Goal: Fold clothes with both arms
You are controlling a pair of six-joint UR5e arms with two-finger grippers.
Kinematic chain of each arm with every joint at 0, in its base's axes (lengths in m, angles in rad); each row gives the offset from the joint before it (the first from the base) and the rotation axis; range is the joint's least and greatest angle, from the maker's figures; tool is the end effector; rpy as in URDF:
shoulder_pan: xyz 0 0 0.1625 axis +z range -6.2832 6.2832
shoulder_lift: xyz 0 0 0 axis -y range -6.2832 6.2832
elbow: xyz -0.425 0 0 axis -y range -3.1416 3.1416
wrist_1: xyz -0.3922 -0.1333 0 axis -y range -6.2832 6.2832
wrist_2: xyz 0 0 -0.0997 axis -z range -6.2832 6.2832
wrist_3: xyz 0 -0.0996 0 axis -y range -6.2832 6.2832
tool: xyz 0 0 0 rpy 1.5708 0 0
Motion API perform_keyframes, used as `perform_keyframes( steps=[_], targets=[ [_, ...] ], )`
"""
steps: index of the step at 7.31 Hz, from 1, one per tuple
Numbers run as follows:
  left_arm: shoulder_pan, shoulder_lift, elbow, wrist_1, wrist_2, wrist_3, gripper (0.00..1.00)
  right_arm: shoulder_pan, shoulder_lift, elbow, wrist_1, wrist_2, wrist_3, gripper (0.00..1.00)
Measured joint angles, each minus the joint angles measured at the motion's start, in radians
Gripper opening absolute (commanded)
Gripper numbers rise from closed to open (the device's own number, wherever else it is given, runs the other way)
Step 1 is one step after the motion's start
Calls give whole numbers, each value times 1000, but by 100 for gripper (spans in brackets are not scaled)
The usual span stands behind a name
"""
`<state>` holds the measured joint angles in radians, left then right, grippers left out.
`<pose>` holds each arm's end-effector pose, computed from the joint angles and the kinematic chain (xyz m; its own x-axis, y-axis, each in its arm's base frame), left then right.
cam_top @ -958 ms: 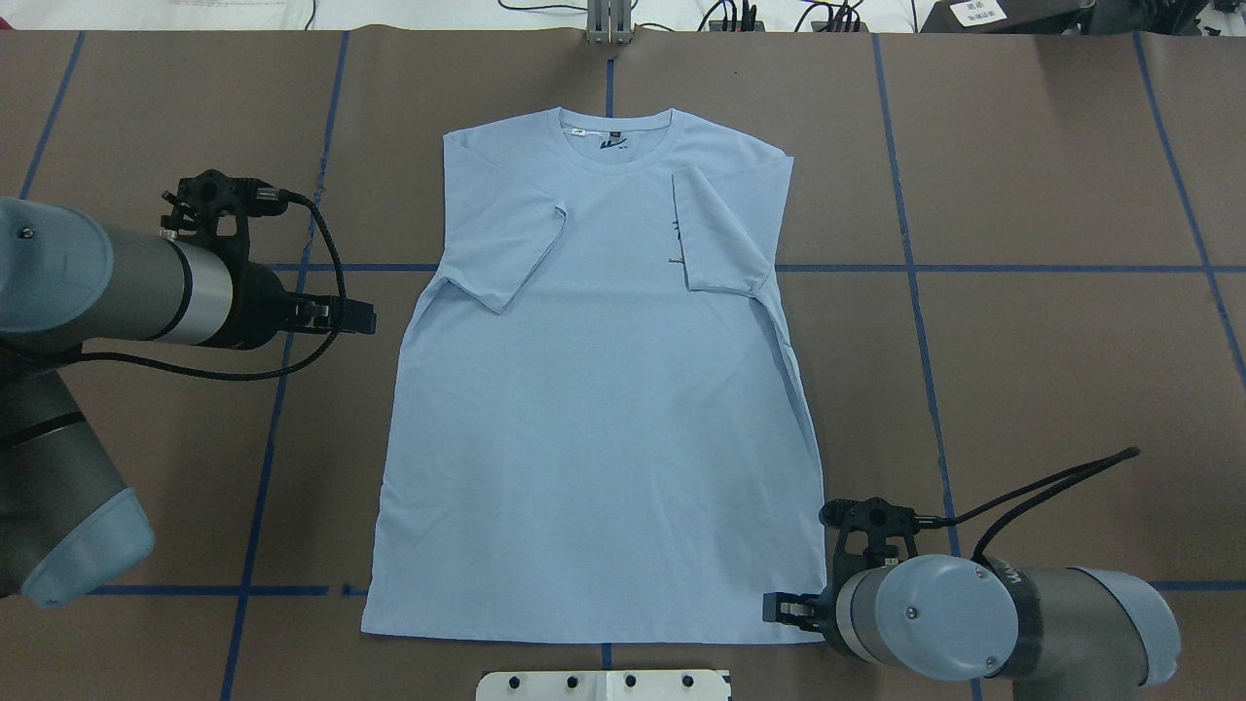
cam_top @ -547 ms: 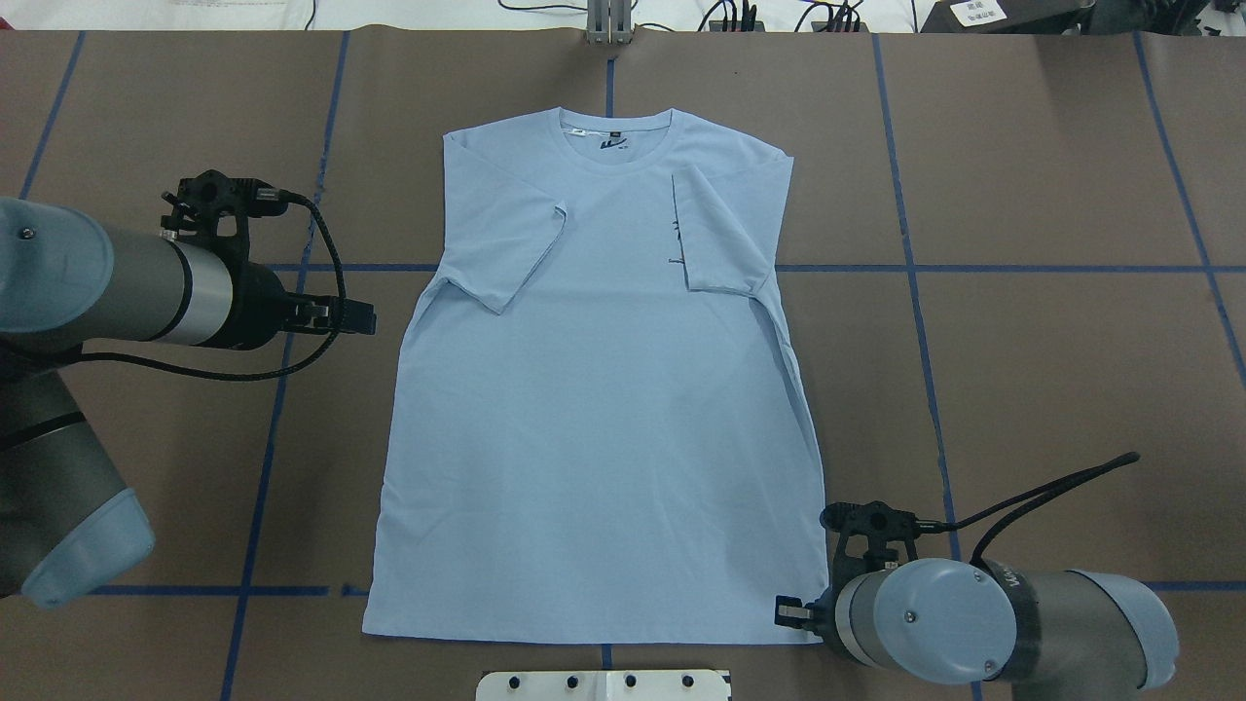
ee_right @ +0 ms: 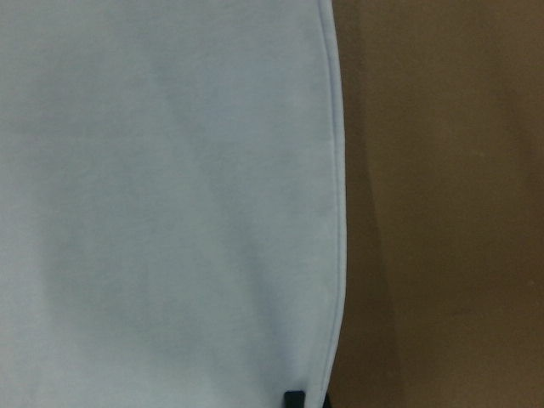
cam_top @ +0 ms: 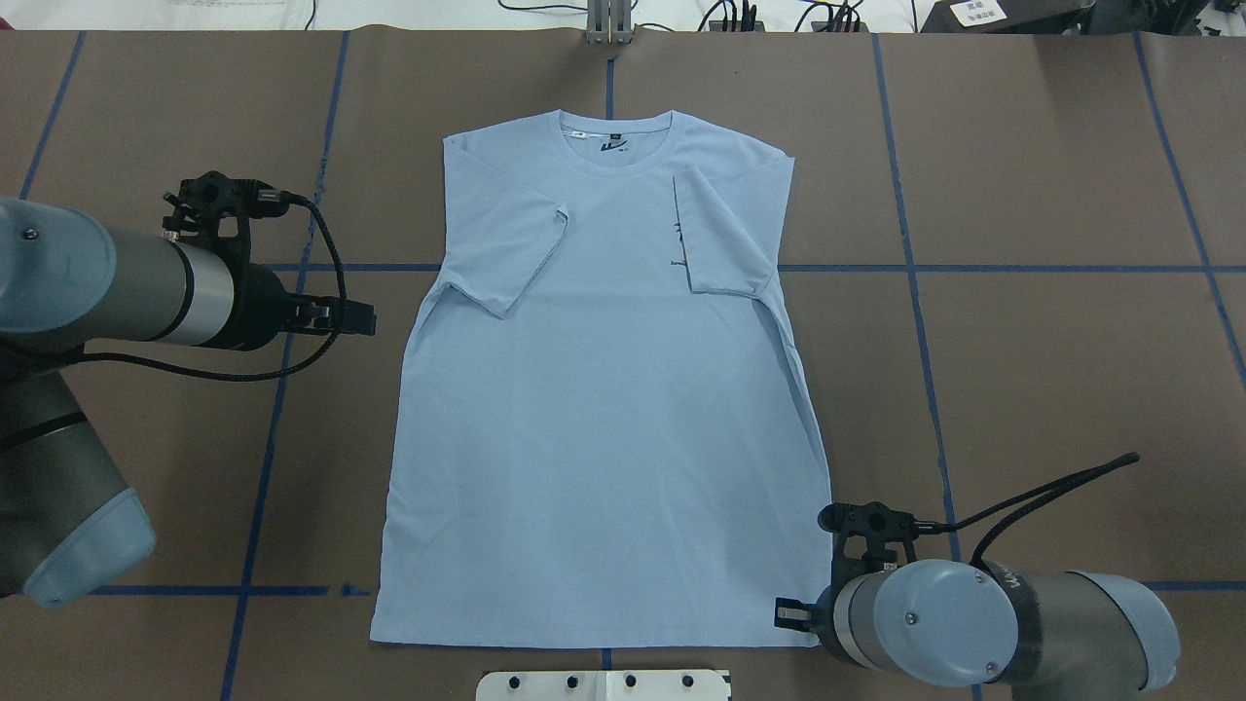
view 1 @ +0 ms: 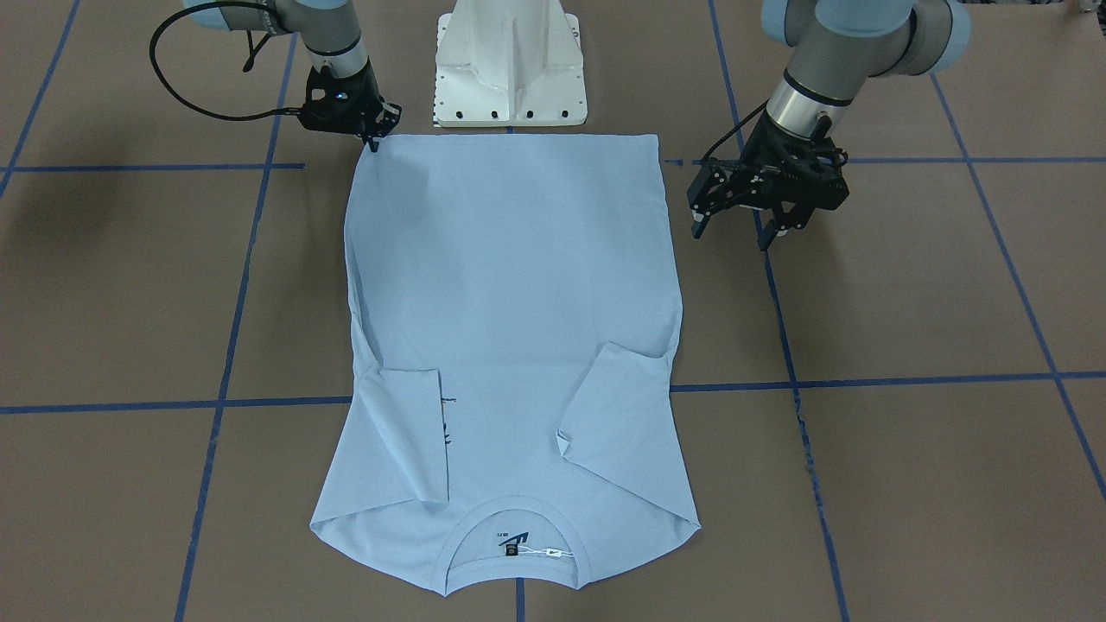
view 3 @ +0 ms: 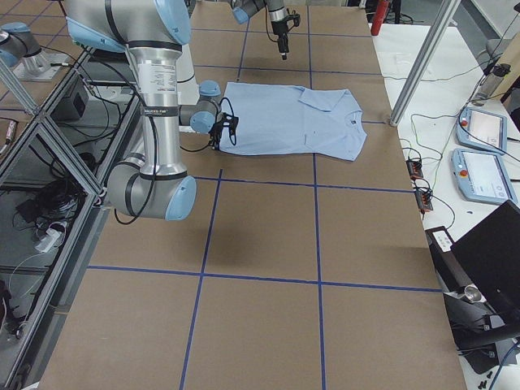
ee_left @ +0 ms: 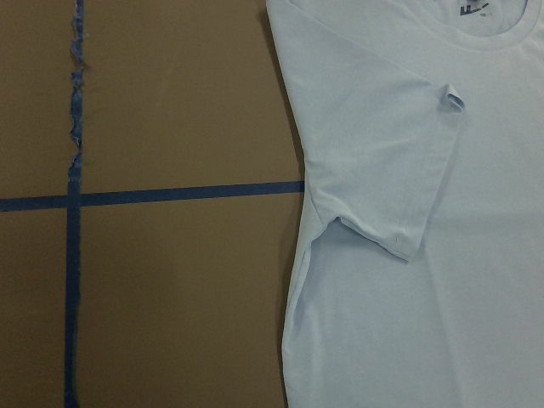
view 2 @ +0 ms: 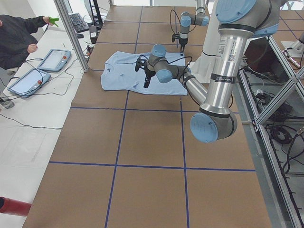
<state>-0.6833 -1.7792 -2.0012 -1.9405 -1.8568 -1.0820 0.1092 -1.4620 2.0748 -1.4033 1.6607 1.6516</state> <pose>0.3499 -0.4205 0.3111 0.5625 0.1229 -0.8176 0.1772 0.9480 0.2645 -0.4910 -0.1789 0.3598 0.7005 0.1577 0.6960 -0.1026 0.9874 -0.1204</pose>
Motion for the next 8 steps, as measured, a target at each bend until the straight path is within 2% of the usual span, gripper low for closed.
perform_keyframes(
  steps=[2,3,4,6,8],
  targets=[
    [7,4,-11,0,-5,-61,100,7,7,26,2,-7,0,0],
    [43,6,-18,-1,-12,-164,100,22,8,46,5,-9,0,0],
    [121,8,-27,5,1,-289,100,42,10,62,10,-9,-1,0],
    [322,12,-51,75,92,-517,100,68,23,71,13,-9,-7,0],
    [477,20,-71,148,158,-660,100,77,31,72,15,-10,-10,0]
  ],
)
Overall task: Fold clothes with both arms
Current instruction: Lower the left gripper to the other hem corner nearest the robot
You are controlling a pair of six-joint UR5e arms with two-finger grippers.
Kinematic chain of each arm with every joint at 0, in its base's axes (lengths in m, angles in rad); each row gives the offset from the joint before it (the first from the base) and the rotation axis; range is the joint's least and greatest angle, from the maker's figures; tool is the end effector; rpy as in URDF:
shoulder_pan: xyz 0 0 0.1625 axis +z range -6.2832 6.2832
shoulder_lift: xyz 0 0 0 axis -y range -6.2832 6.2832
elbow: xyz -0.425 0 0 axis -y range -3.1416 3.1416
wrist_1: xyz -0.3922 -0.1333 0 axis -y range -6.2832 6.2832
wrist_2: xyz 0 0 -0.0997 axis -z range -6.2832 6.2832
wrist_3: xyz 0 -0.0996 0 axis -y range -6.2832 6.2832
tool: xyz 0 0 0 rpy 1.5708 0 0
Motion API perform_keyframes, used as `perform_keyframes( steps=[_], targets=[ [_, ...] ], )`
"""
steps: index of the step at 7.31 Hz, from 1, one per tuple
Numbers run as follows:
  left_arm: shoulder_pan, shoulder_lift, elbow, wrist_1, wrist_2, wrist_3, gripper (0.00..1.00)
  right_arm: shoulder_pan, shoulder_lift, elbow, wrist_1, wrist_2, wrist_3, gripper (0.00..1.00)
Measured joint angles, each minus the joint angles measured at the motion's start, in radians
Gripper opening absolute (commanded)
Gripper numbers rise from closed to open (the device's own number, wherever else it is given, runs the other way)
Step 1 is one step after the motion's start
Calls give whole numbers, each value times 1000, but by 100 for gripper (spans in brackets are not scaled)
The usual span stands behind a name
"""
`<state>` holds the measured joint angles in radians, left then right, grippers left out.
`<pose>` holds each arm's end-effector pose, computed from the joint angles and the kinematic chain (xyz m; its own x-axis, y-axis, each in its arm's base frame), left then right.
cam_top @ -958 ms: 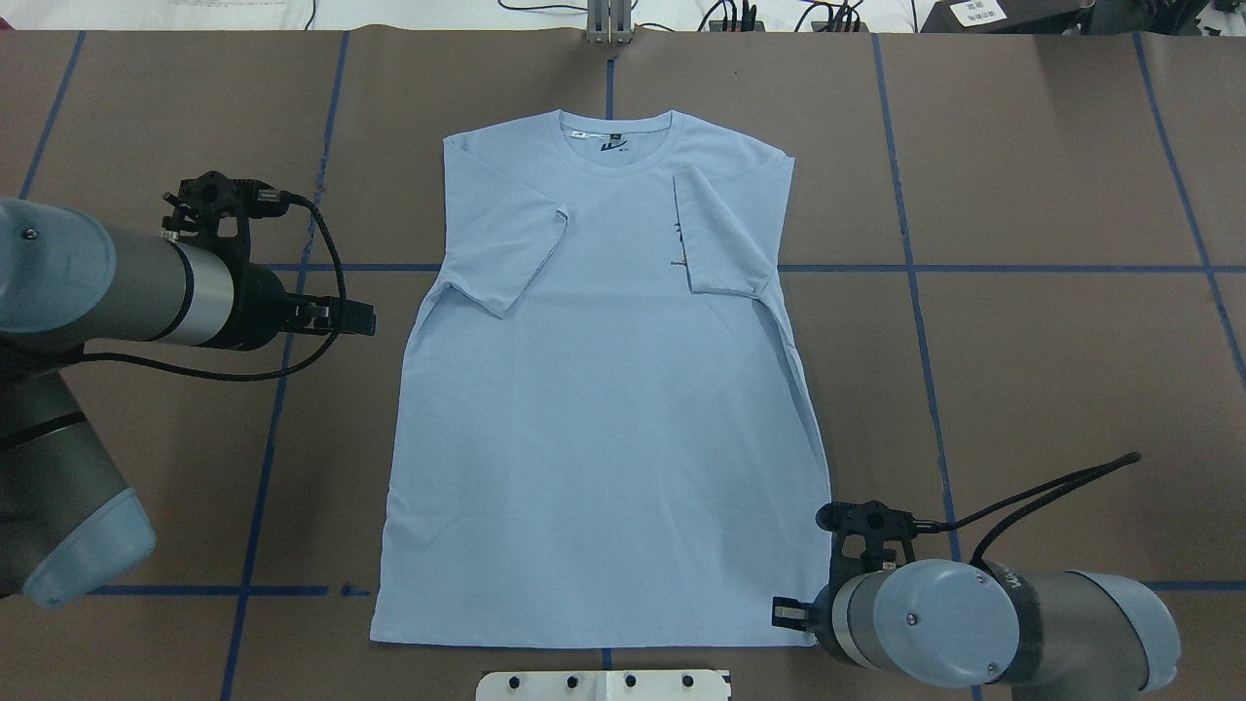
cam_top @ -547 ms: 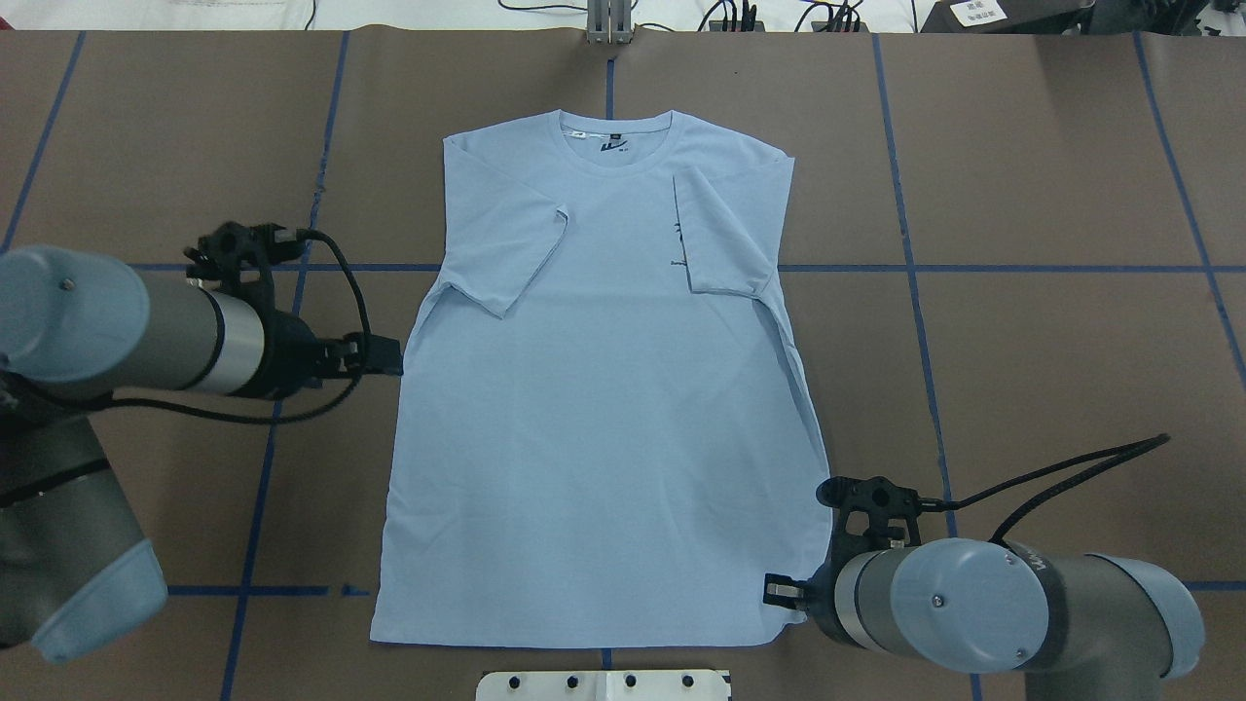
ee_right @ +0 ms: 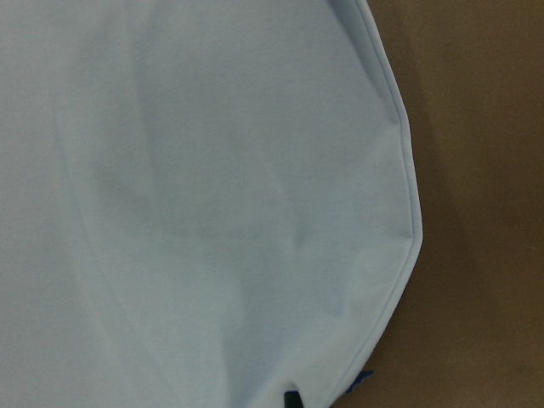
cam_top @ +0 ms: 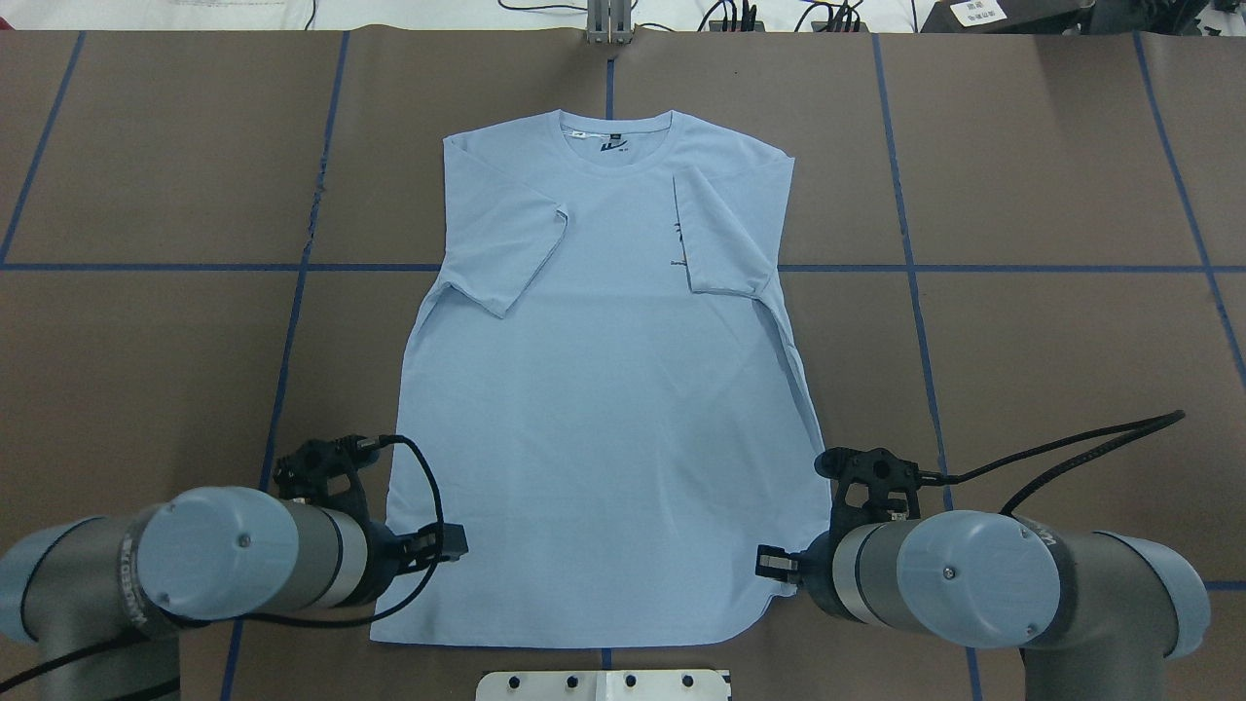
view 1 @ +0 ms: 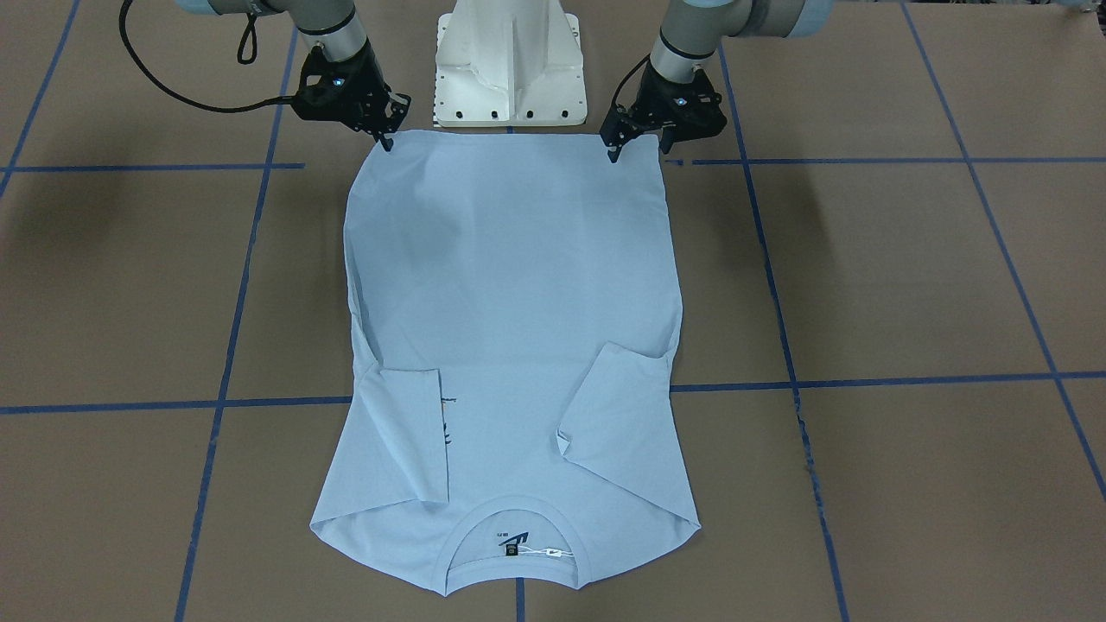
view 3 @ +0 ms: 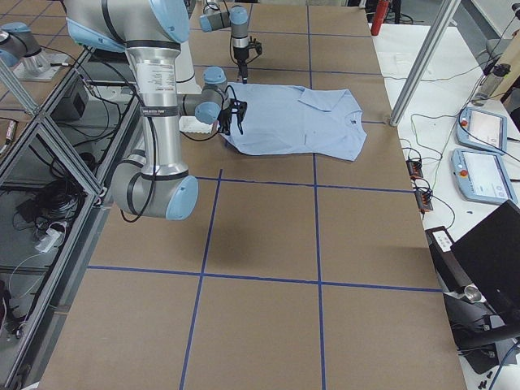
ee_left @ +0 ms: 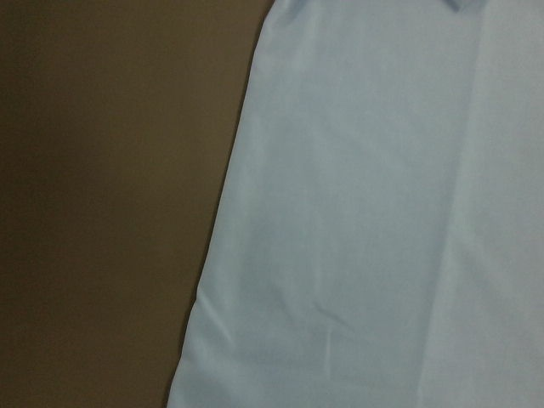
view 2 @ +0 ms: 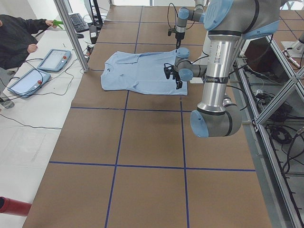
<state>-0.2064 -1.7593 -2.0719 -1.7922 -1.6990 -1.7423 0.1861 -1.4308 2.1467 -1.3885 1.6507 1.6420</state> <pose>0.4856 -0.2249 0.3122 0.5733 -0.2930 -0.7652 0.2052 0.9555 -0.2121 -0.4633 -0.2148 0.3098 0.6020 0.1855 0.7767 -0.1663 0.9804 -0.1052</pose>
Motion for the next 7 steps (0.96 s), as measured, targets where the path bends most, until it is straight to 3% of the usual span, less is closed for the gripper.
perform_keyframes(
  steps=[2,7],
  targets=[
    [61,19,7,18,28,-50,100,7,9,0,0,0,-1,0],
    [70,42,29,20,35,-56,98,13,37,-3,-1,-2,-2,0]
  ],
)
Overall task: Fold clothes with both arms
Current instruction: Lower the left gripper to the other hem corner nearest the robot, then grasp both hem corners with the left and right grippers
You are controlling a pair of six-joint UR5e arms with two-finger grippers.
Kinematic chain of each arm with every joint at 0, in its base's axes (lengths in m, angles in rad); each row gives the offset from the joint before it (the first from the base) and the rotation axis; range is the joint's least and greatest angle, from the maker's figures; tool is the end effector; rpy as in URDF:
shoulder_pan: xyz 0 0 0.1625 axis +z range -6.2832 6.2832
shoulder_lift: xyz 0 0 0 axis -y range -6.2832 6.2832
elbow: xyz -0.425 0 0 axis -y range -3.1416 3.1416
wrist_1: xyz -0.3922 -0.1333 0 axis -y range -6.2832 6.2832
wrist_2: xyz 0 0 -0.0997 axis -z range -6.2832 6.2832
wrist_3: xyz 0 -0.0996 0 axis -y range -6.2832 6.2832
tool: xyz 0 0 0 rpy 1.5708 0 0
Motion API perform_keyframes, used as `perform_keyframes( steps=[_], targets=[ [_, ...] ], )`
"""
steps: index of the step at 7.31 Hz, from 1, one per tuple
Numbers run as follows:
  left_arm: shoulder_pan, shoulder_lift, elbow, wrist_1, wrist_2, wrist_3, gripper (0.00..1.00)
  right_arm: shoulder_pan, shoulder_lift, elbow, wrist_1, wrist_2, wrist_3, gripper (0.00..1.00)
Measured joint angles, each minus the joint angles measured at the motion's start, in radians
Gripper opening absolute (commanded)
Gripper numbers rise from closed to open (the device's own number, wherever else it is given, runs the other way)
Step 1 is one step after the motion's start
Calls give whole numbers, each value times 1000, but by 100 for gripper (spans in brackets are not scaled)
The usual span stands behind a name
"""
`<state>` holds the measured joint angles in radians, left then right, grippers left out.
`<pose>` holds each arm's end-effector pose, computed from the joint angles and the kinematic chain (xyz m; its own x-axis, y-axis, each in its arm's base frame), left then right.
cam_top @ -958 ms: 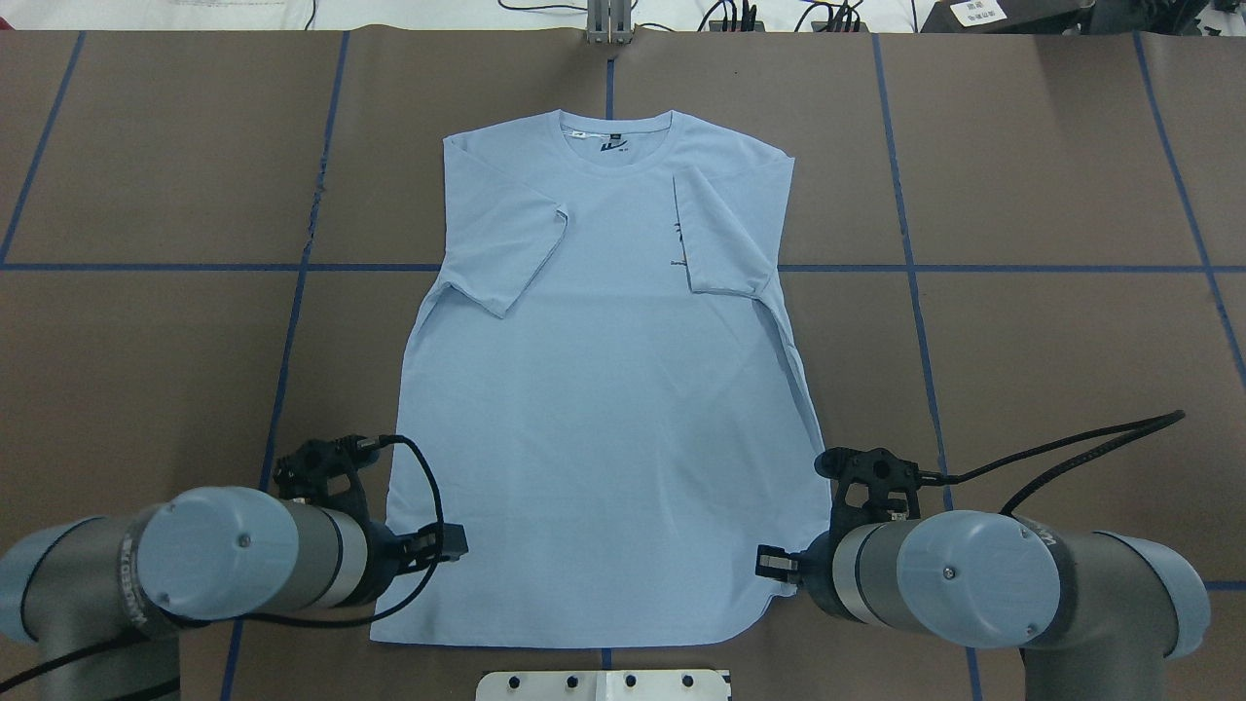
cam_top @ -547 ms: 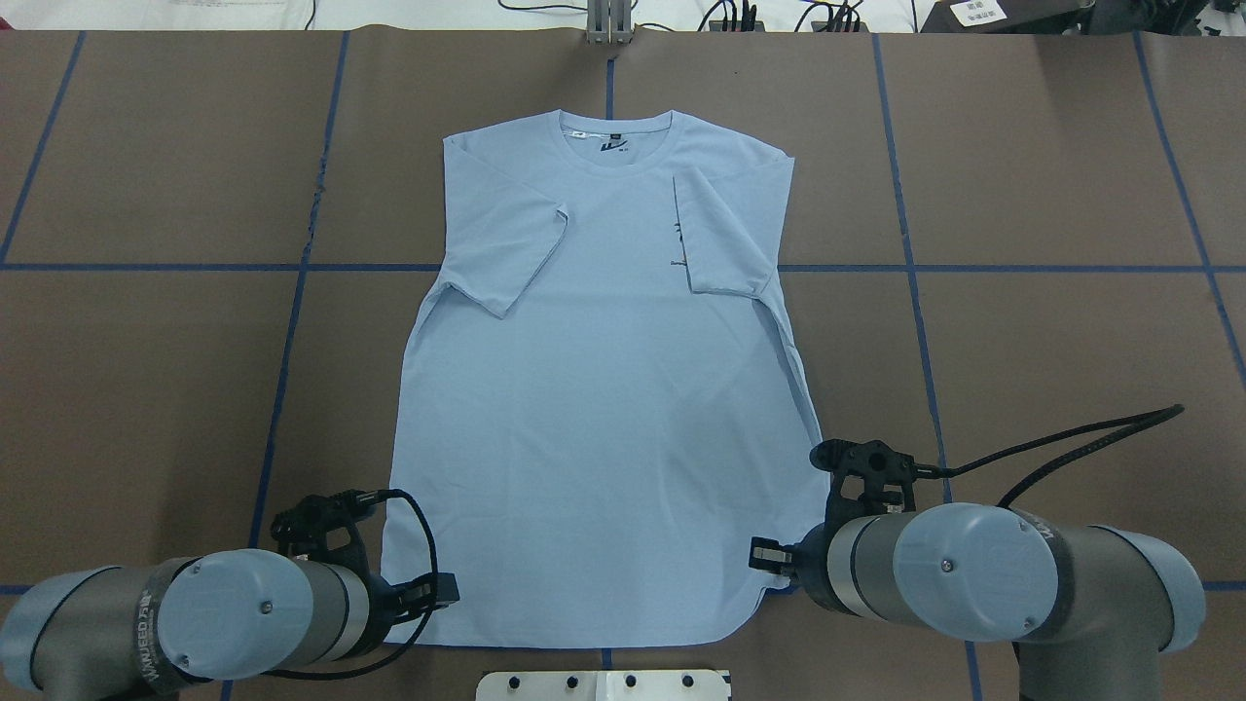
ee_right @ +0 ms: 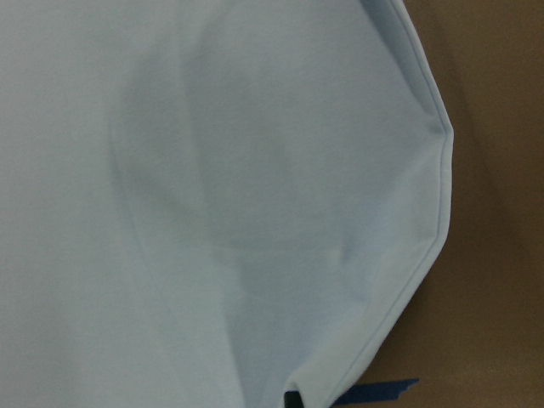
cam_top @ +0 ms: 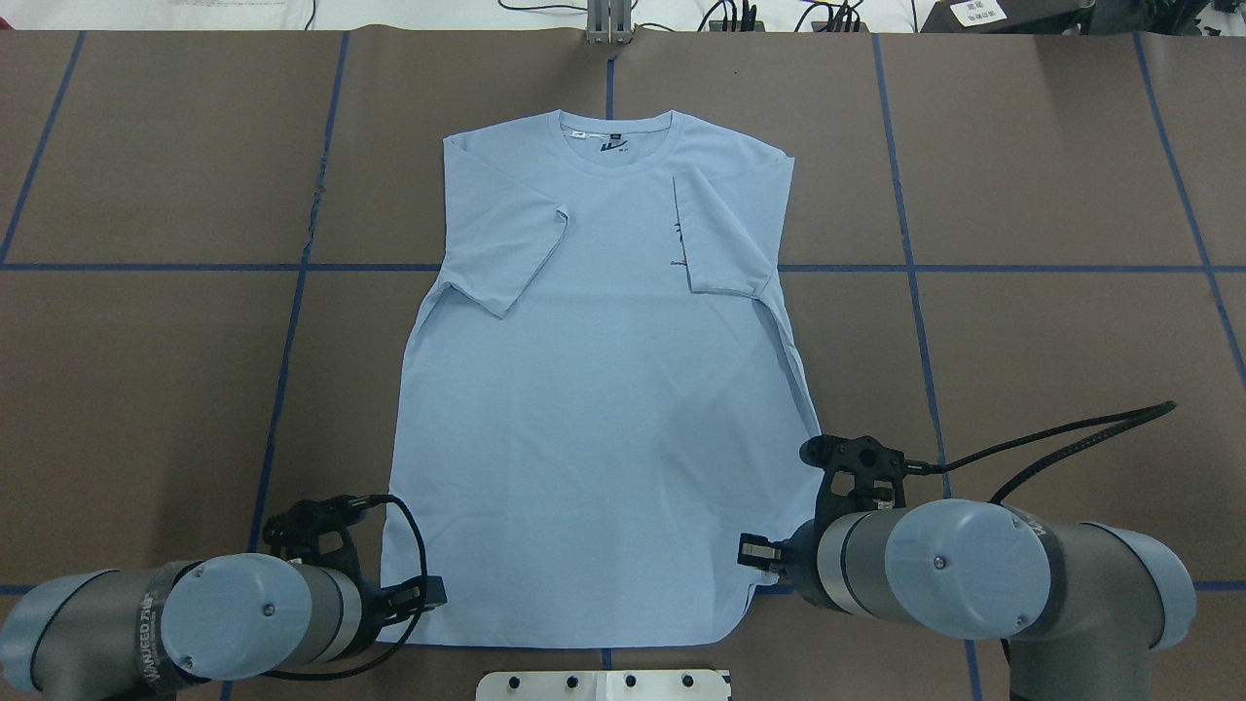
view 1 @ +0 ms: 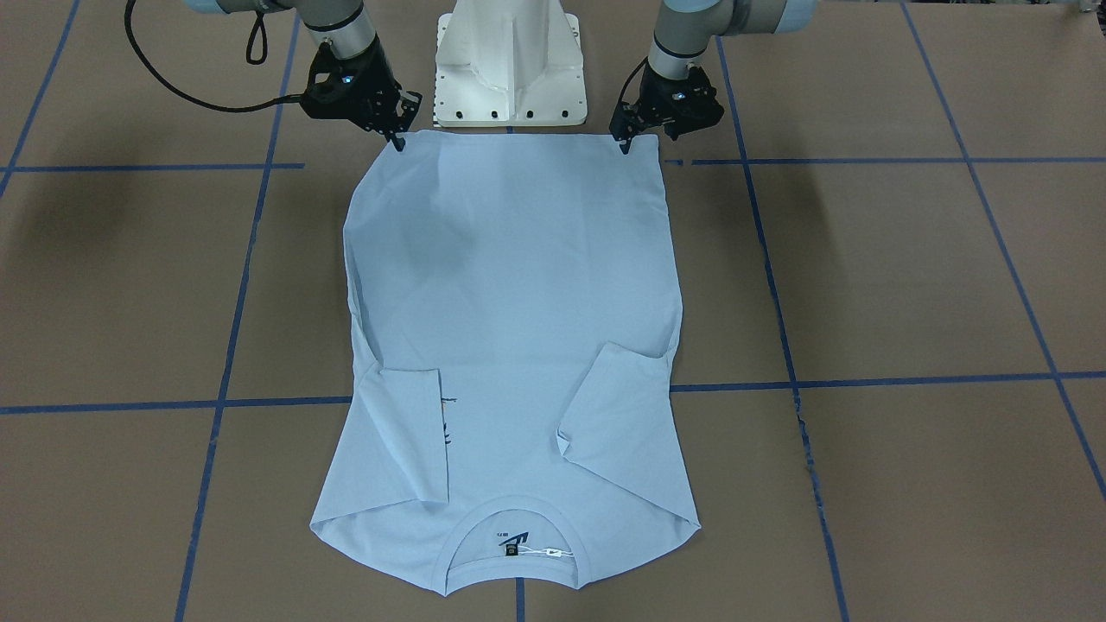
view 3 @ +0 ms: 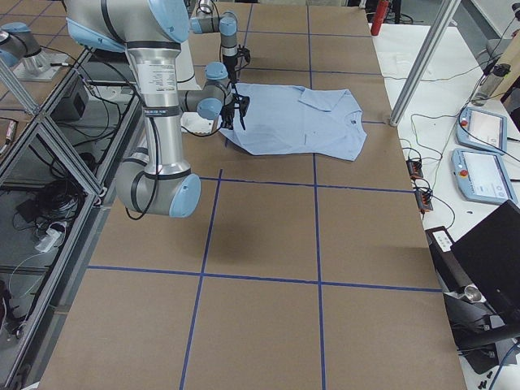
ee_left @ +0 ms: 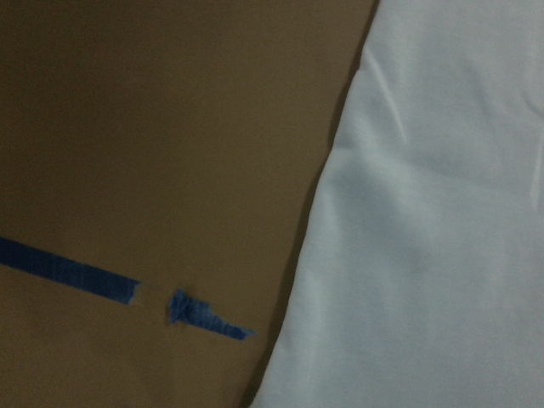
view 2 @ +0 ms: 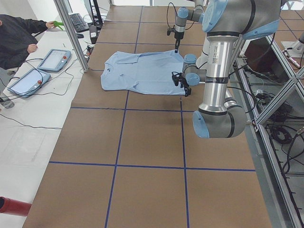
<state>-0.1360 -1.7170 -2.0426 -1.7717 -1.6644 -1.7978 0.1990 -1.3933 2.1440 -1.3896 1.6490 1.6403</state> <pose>0.5005 -0.1936 0.3506 0.6442 -0.3143 -0.6973 0.2179 0.9493 -0.2266 -0.4663 -0.2221 0.2925 0.5737 0.1863 0.7976 -0.1759 0.9791 -0.1022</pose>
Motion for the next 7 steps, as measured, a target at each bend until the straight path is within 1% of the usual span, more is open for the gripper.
perform_keyframes(
  steps=[1,3,4,5,6,7],
  targets=[
    [0,0,0,0,0,-1,95,2,0,-1,0,0,0,0],
    [4,0,4,1,0,-2,85,8,0,-1,0,0,-1,0],
    [6,0,8,1,0,-2,76,9,0,-1,0,0,-1,0],
    [6,0,10,1,0,-3,64,10,2,-1,0,0,-1,0],
    [7,-1,10,1,0,-4,57,11,6,-2,0,0,-1,0],
    [7,-2,9,0,0,-4,53,13,8,-2,0,1,-1,0]
  ],
)
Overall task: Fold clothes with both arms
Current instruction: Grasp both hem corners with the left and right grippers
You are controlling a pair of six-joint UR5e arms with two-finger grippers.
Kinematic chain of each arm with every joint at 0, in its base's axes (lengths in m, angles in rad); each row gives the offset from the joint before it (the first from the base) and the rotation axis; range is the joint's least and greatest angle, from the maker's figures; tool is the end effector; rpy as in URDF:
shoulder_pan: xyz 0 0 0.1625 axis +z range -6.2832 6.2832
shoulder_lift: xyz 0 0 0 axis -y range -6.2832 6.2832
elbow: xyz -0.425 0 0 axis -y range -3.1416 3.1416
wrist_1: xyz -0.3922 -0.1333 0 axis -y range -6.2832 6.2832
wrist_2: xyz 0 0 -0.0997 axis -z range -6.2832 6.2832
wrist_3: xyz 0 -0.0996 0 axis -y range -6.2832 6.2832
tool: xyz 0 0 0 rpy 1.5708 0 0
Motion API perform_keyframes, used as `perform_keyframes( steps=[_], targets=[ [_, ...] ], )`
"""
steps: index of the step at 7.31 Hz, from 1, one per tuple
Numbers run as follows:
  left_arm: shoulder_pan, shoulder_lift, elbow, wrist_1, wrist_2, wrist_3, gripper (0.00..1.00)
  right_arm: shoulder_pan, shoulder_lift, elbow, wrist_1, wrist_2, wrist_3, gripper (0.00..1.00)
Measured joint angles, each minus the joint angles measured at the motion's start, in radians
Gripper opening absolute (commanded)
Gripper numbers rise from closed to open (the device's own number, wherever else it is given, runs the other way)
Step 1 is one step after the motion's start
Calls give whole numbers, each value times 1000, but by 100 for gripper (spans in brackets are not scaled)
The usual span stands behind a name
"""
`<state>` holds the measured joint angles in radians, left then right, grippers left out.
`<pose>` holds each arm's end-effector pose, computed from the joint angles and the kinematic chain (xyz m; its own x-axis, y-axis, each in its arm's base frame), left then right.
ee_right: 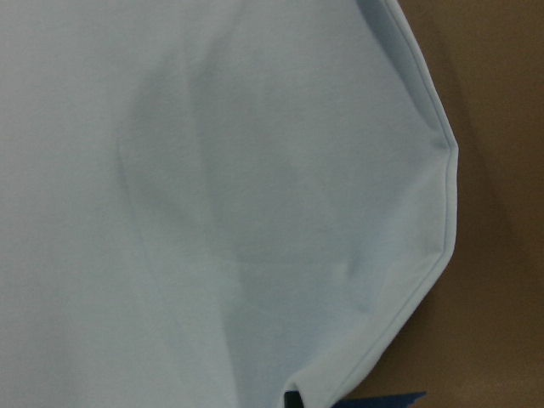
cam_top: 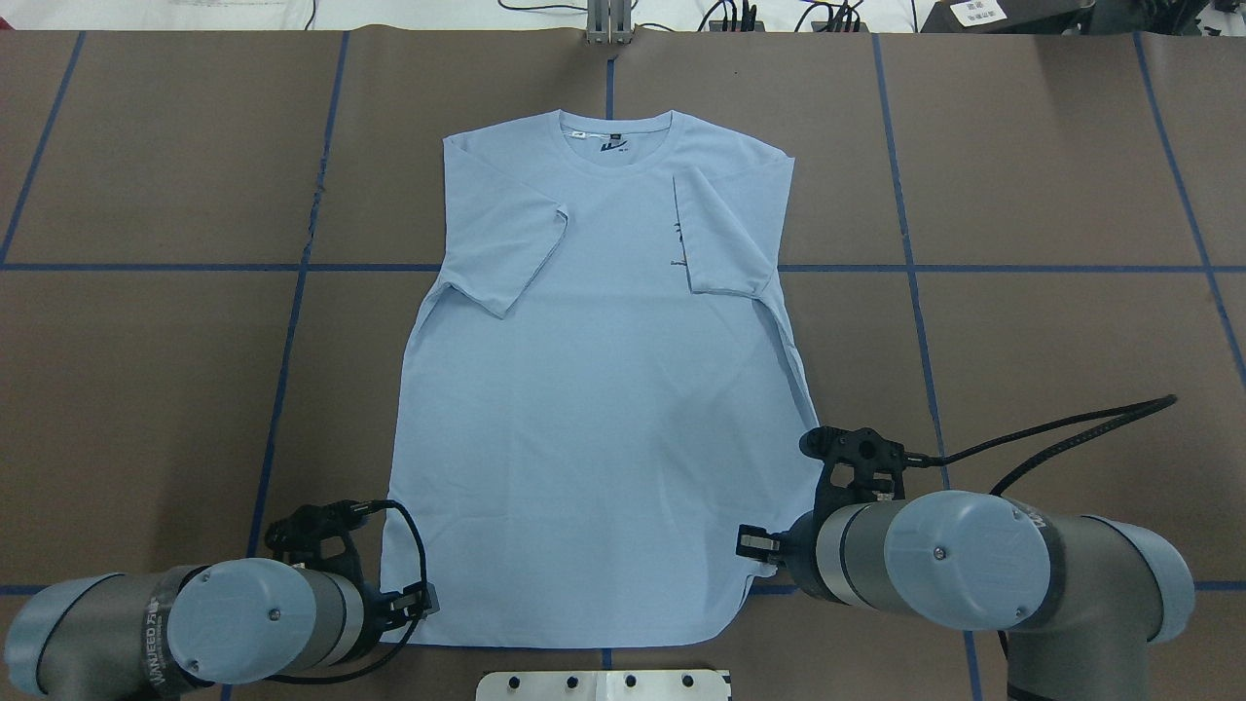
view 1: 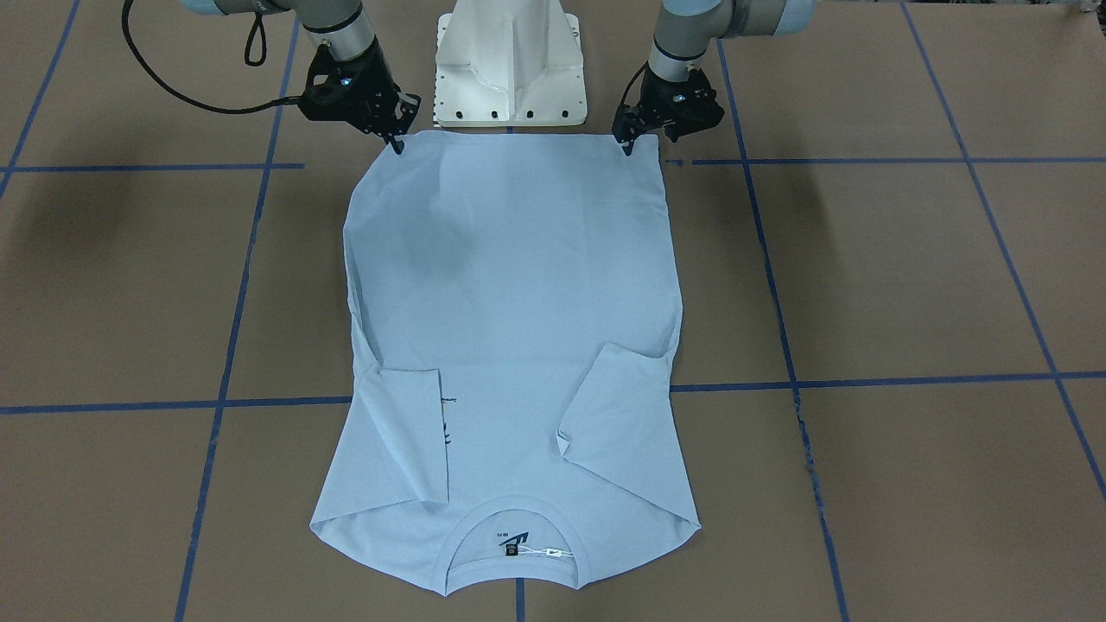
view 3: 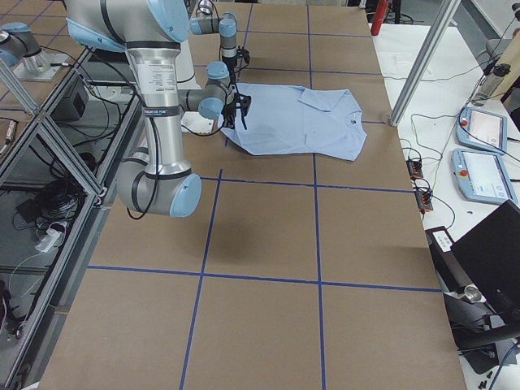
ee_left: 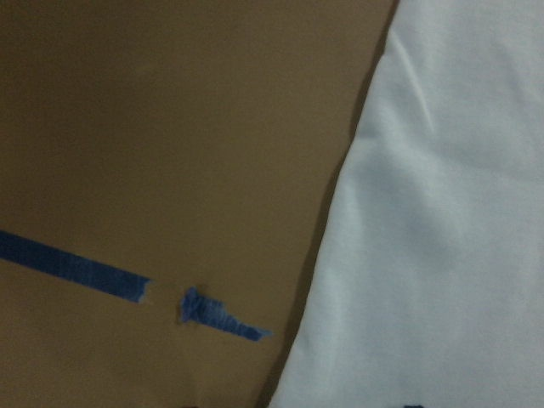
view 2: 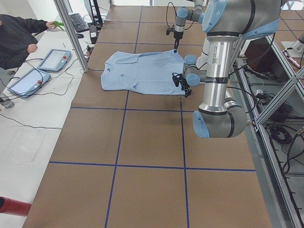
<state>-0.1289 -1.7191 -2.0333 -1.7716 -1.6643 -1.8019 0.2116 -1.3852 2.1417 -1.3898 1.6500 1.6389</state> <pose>0.5044 -0.1904 0.3538 0.6505 -0.3143 -0.6914 0.2156 0.9493 -0.2287 -0.4651 -0.2282 0.2894 0.5673 0.1912 0.8010 -0.1860 0.9773 -0.1016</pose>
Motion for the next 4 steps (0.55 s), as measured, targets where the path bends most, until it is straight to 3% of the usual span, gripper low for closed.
perform_keyframes(
  steps=[4],
  targets=[
    [0,-1,-7,0,0,1,48,5,1,0,0,2,-1,0]
  ],
)
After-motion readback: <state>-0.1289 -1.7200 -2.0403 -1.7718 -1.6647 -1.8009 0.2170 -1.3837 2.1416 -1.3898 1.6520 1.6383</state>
